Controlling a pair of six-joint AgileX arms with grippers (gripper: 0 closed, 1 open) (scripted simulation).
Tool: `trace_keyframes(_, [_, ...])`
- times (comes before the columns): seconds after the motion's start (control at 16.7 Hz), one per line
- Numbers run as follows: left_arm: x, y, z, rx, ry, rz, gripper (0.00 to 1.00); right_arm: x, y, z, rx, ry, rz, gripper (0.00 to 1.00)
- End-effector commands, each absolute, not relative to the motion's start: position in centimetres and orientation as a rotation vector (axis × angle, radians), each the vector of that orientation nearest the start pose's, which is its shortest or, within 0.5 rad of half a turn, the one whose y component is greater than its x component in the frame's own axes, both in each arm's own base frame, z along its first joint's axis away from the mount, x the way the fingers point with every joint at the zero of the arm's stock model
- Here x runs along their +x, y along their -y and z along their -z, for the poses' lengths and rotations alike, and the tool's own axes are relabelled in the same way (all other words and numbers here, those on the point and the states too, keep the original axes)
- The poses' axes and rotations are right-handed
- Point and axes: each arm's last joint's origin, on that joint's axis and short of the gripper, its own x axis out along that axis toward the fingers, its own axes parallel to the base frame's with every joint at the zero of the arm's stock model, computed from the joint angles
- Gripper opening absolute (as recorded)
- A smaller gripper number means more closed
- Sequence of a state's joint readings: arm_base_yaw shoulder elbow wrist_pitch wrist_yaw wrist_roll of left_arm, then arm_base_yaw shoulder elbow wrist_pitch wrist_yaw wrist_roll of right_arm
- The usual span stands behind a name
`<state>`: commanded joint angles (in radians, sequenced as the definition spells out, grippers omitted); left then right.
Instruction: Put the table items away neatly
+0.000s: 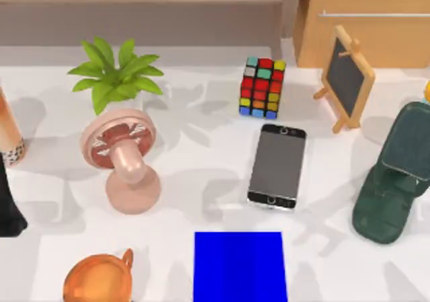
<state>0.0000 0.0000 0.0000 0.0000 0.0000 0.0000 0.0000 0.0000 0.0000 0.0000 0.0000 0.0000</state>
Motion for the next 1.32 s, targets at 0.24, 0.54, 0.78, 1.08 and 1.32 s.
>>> trace_keyframes(0.24, [10.6, 0.1, -16.0, 0.000, 0.000, 0.000, 1.00, 10.6, 0.2, -16.6, -0.001, -0.019, 0.008, 1.00])
trace_keyframes(0.54, [10.6, 0.1, -16.0, 0.000, 0.000, 0.000, 1.00, 11.6, 0.7, -21.4, 0.005, -0.196, 0.055, 1.00])
trace_keyframes(0.78, [10.6, 0.1, -16.0, 0.000, 0.000, 0.000, 1.00, 15.5, 1.5, -26.3, 0.028, -0.476, 0.101, 1.00])
trace_keyframes(1.08, [10.6, 0.1, -16.0, 0.000, 0.000, 0.000, 1.00, 24.8, 3.9, -29.0, 0.091, -0.908, 0.164, 1.00])
trace_keyframes(1.32, [10.6, 0.1, -16.0, 0.000, 0.000, 0.000, 1.00, 32.7, 7.1, -27.2, 0.159, -1.217, 0.217, 1.00])
